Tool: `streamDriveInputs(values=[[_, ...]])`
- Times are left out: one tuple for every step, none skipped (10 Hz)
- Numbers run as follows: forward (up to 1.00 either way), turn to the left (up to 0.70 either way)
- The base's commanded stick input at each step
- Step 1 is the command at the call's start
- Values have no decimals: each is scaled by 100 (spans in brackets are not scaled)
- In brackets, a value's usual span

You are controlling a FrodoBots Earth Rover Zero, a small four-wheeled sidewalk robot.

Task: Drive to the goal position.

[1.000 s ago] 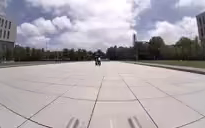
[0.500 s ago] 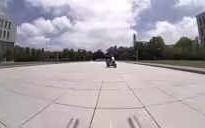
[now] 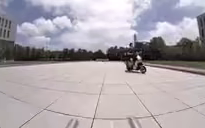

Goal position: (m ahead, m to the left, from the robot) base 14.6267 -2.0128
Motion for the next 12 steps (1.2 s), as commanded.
streamDriveInputs(values=[[50,0],[50,0],[50,0],[50,0],[50,0],[50,0],[50,0],[50,0],[50,0],[50,0],[50,0],[50,0]])
